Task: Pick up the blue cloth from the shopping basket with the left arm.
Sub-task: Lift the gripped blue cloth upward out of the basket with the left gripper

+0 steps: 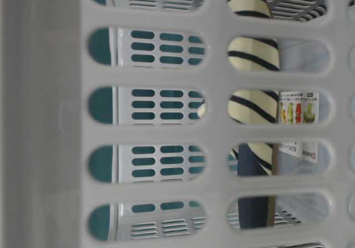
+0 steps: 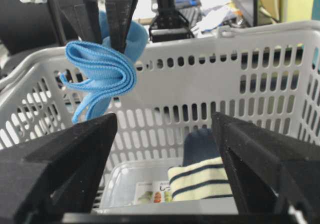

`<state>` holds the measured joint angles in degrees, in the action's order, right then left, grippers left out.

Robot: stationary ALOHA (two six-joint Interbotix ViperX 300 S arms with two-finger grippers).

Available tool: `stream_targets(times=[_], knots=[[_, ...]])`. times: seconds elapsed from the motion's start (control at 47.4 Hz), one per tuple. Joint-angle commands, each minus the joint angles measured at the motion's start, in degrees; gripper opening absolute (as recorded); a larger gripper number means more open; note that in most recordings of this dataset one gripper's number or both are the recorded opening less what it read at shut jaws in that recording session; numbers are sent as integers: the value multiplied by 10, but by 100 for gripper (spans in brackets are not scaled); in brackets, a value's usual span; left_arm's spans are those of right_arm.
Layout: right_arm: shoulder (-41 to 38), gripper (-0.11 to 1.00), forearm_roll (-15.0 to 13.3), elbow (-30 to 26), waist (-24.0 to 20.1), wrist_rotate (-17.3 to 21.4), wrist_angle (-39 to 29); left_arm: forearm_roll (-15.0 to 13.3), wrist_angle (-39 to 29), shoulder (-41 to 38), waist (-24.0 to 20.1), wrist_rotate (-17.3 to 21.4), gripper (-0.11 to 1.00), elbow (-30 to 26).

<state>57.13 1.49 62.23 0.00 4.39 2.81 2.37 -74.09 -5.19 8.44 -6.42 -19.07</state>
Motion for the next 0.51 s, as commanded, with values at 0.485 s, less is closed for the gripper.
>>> stream_targets(times=[0.485], knots=[[-3,74,0,-4,-1,-1,7,2,4,11,-4,0,14,-11]])
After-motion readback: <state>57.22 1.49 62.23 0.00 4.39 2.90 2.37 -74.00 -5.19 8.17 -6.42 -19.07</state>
